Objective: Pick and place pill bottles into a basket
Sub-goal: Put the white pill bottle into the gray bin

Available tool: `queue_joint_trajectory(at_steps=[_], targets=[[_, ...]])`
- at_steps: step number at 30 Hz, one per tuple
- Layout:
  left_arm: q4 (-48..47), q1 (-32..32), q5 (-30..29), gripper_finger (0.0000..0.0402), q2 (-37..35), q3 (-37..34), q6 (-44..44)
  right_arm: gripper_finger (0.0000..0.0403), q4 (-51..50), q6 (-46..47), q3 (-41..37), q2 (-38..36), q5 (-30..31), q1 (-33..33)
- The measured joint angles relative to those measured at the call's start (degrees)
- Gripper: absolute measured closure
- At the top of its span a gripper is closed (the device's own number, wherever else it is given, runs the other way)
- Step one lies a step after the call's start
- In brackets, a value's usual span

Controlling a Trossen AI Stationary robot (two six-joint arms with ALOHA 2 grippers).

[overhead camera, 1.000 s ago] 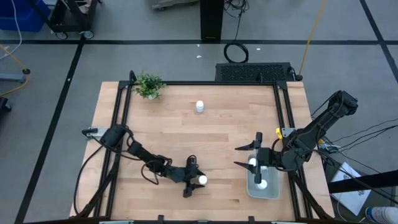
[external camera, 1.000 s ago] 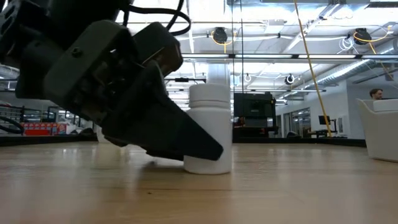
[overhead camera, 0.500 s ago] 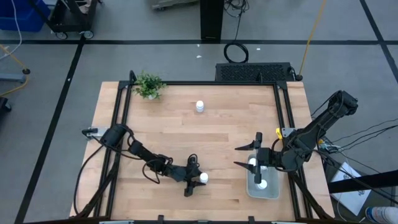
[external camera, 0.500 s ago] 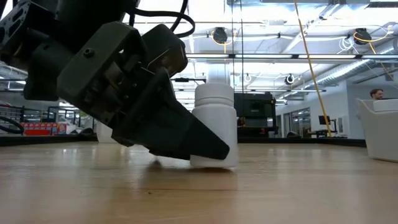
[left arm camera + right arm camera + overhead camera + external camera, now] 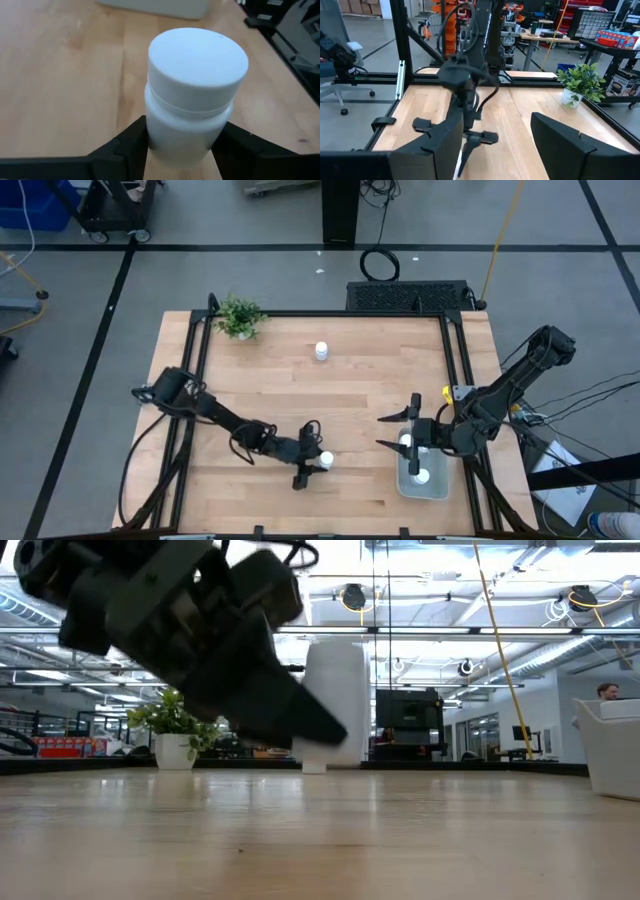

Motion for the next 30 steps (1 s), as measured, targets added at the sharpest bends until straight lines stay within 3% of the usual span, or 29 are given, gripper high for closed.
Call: queue_joint_trajectory(at_steps=[3, 12, 19, 26, 30], targets=[[-3.05, 0.4, 1.06, 0.0228, -2.77, 0.07, 2.09, 0.0177, 0.45, 0.0, -0.02, 0.0, 0.0, 0.0], [-23.49, 3.05, 1.73, 0.0222, -12.15, 0.11, 2.97, 0.0177, 0.38, 1.51, -1.04, 0.0, -0.31, -0.86], [-36.91, 5.91, 1.83, 0.0229, -18.87, 0.06, 3.96, 0.0177, 3.81, 3.02, -2.43, 2.84, -12.55, -7.98], [-51.06, 8.94, 1.68, 0.0229, -24.33, 0.16, 4.54, 0.0177, 11.28, 0.99, -2.53, 10.35, -21.4, -16.18], [-57.43, 10.29, 1.63, 0.0229, -24.64, 1.64, 5.28, 0.0177, 16.8, 1.63, -2.51, 14.95, -29.58, -20.98]])
